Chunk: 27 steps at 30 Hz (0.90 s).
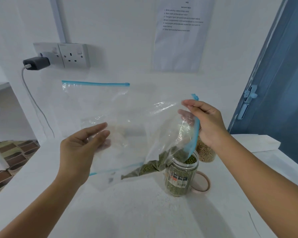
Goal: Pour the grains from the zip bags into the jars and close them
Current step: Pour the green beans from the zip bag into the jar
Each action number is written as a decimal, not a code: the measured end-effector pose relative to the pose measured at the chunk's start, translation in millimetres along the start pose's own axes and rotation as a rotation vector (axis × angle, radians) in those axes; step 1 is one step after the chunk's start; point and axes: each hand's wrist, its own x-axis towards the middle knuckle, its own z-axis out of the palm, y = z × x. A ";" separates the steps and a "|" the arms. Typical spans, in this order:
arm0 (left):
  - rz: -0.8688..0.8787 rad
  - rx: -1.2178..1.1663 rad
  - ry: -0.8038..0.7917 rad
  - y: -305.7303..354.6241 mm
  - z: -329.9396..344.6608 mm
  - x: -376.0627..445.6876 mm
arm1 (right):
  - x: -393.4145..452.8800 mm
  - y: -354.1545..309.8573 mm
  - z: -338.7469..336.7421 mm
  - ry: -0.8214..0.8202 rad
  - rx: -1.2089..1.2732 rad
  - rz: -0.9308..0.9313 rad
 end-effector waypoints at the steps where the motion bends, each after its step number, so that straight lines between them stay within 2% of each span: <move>1: -0.005 -0.003 0.001 -3.4 -0.6 2.0 | -0.6 -0.1 0.3 -0.003 -0.008 0.000; 7: -0.020 0.027 -0.024 -20.4 -8.4 11.7 | -6.9 -2.9 6.5 -0.030 -0.055 -0.006; 12: 0.075 0.499 -0.096 -10.8 -29.7 10.9 | -14.9 -5.5 5.3 -0.069 -0.084 0.004; 15: 0.196 0.758 -0.266 16.4 -28.1 6.3 | -20.2 -6.8 3.9 -0.074 -0.076 0.006; 20: 0.293 1.001 -0.783 67.2 23.7 7.9 | -25.5 -8.5 5.6 -0.129 -0.115 0.011; 22: 0.279 1.054 -0.932 78.4 56.3 9.0 | -28.3 -8.9 5.5 -0.159 -0.151 0.014; 27: 0.213 0.919 -0.984 64.5 99.5 28.6 | -35.9 -8.1 0.4 -0.196 -0.182 0.004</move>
